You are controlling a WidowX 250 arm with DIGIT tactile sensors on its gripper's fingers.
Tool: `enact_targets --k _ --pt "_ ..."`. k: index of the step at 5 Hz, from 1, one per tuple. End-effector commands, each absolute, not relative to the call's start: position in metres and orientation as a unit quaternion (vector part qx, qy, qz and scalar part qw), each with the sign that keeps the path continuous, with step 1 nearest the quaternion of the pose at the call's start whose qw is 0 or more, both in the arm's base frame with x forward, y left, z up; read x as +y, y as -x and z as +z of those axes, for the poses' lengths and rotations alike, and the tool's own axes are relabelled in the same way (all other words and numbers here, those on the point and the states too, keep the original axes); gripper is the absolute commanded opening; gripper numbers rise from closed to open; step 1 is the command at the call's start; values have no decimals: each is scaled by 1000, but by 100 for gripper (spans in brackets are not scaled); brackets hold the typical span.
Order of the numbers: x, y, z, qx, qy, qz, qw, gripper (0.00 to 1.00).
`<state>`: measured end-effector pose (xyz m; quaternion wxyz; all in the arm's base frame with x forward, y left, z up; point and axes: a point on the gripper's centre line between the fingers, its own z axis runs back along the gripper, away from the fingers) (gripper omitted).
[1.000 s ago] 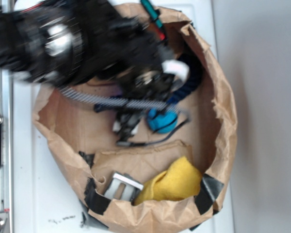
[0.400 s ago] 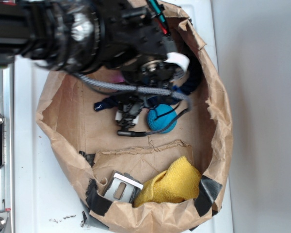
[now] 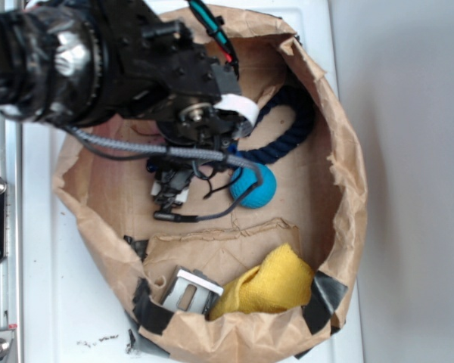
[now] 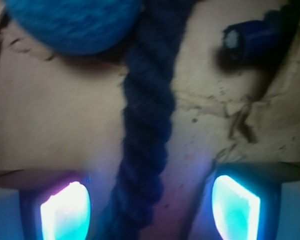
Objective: Grab the blue rope.
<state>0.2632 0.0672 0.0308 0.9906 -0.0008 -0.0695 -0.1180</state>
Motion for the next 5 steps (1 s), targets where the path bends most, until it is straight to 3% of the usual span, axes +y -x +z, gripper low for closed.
enact_targets --k 1,2,3,5 --pt "52 -269 46 -85 17 -140 986 100" --pt "50 -274 44 -83 14 -140 987 100" --pt "49 -283 32 -71 -8 -140 988 0" --pt "54 -283 31 -79 -23 -120 989 0"
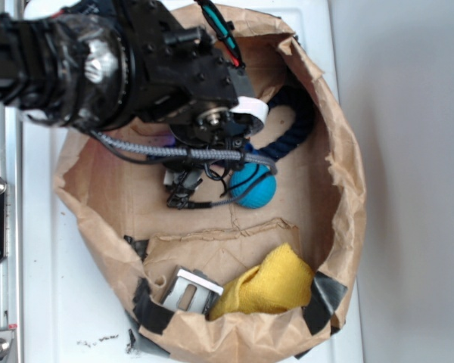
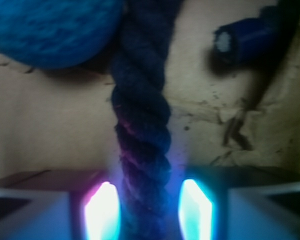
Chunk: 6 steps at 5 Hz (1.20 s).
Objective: Grab the blue rope.
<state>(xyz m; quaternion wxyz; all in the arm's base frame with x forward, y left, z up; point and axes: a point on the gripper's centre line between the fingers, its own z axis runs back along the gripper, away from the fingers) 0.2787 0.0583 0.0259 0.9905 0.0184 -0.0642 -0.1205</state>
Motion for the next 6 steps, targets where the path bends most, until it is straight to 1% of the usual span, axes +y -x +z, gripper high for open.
enact_targets --k 1,2,3,4,5,6 --pt "55 -282 32 -83 -24 -113 990 0" --pt "56 -281 32 -84 -26 -112 990 0" --pt "56 -281 37 -85 -30 -98 991 0" --pt "43 -274 81 -80 -33 -63 994 0" --pt "25 -275 131 -59 -34 -32 997 0" --pt "9 -273 167 -70 -62 -6 996 0"
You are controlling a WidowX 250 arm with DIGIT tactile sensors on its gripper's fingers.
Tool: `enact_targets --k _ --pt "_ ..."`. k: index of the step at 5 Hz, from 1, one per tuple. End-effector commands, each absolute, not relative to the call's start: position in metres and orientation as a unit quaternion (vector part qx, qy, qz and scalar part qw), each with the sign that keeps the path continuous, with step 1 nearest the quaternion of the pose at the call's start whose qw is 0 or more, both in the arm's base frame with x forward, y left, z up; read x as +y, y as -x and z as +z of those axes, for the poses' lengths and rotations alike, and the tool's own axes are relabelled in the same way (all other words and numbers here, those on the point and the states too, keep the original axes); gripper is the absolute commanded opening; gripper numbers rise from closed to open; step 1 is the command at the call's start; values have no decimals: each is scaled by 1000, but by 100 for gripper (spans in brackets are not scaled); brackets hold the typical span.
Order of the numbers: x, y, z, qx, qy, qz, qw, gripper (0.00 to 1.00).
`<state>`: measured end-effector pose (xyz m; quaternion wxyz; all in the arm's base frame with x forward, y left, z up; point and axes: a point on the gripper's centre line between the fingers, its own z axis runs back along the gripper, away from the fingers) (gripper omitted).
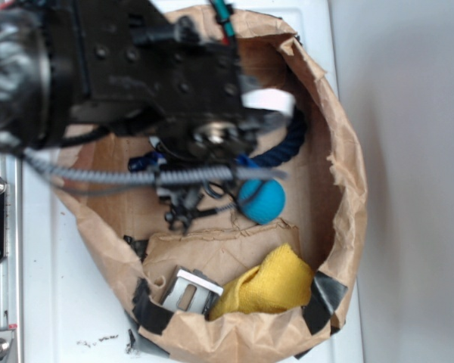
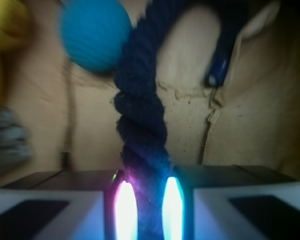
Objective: Grab the blue rope.
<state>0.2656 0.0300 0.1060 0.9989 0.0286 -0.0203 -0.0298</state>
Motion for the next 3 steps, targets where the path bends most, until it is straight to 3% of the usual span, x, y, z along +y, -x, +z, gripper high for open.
enact_targets --k 1,2,3 --pt "3 -269 200 -84 -57 -5 995 0" --pt "3 -262 224 -115 -49 -4 992 0" --pt "3 -259 225 -118 -52 -10 992 0"
